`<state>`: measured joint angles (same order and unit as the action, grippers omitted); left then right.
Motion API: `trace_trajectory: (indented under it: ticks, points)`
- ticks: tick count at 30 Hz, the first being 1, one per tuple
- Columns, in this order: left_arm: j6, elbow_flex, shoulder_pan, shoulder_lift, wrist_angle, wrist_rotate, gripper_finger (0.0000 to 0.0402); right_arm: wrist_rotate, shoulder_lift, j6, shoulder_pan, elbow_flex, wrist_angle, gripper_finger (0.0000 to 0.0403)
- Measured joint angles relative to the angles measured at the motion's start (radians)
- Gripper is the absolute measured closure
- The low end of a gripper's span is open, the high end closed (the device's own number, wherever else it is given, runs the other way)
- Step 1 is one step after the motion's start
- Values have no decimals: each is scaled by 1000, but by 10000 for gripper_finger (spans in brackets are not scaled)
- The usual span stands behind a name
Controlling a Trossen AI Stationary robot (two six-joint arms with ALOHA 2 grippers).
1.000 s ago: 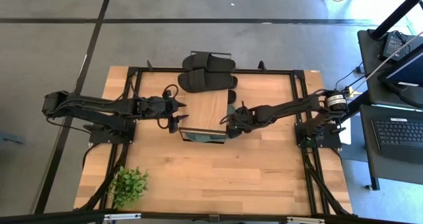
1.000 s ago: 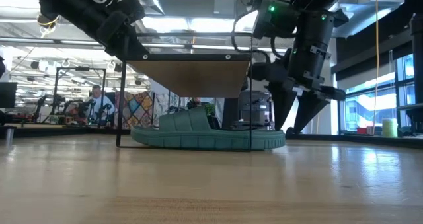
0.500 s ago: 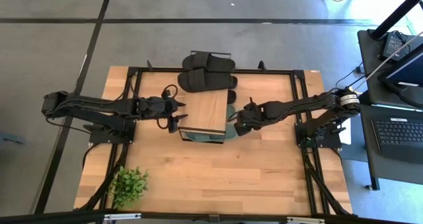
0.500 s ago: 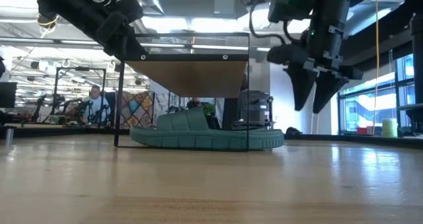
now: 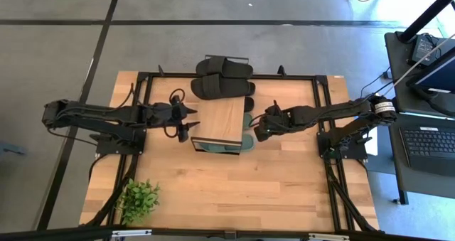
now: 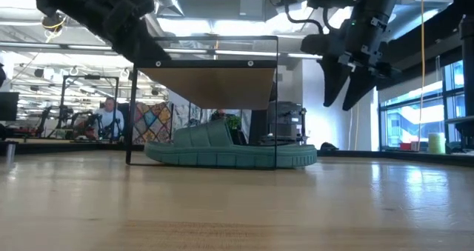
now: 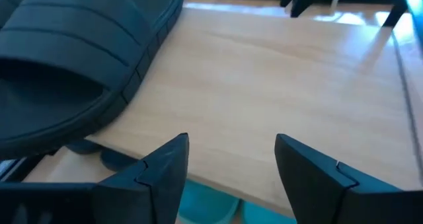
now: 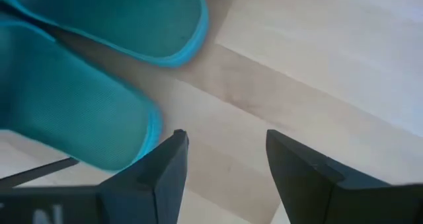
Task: Pick and place slides into the shelf
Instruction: Return to Home Position
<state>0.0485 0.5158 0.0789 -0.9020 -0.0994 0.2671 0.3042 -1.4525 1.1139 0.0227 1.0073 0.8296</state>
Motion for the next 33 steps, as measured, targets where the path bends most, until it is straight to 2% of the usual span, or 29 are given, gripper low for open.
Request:
trace_trajectory:
  ticks: [4, 8, 16, 23, 25, 29, 33]
  points:
    - [-4, 39, -35, 17, -13, 0, 185, 46, -1, -57, 0, 0, -1, 198]
    - [-52, 98, -78, 67, -35, -1, 185, 121, 4, -181, 0, 0, -2, 198]
    - [-79, 94, -92, 279, -43, -10, 185, 339, 131, -352, 27, 0, 8, 199]
    - [-31, -3, -92, 459, -94, -26, 185, 359, 299, -543, 27, -1, -5, 199]
    - [-28, -44, -92, 507, -78, -26, 185, 375, 351, -600, 27, -31, -62, 199]
    - [-25, -127, -92, 593, -40, -26, 185, 374, 474, -715, 27, -173, -268, 199]
    - [-24, -187, -91, 656, 7, -25, 185, 308, 608, -808, 13, -334, -457, 199]
